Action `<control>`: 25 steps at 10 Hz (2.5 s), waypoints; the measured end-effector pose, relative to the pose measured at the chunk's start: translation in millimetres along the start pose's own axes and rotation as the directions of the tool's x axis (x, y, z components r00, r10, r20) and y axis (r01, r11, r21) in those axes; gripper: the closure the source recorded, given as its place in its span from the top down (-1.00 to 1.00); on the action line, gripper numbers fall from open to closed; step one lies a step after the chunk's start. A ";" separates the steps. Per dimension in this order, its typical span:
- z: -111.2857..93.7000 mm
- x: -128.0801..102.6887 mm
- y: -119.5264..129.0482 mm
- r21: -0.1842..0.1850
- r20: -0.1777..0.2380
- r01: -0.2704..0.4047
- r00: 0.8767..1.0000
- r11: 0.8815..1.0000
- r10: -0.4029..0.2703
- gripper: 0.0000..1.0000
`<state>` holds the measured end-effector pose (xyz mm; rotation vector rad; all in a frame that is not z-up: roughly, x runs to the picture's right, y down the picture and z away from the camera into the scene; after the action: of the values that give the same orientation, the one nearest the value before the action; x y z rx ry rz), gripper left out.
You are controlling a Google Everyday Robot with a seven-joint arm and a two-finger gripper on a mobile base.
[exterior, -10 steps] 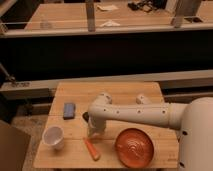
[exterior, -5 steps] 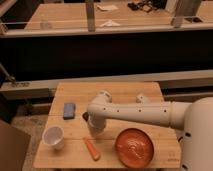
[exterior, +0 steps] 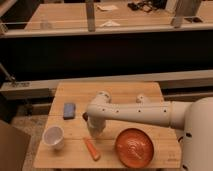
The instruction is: Place the pepper in the ceramic cup
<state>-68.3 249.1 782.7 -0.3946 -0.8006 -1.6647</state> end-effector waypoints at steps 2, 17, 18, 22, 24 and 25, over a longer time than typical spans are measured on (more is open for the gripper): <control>-1.8 -0.9 0.1 -0.007 0.002 0.010 1.000 1.000 -0.010 -0.23; -12.9 -5.8 -16.4 -0.017 0.007 0.113 0.994 0.993 -0.113 0.34; -1.4 -5.5 -14.4 -0.017 0.010 0.119 0.993 0.993 -0.118 0.52; 8.5 -2.8 -10.6 -0.009 0.006 0.128 0.992 0.992 -0.128 0.60; 6.8 -2.1 -8.6 -0.009 0.015 0.130 0.991 0.992 -0.129 0.60; 13.6 -1.4 -8.8 -0.008 0.019 0.131 0.991 0.991 -0.131 0.60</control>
<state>-78.5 260.2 788.8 -0.3710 -0.8485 -1.7896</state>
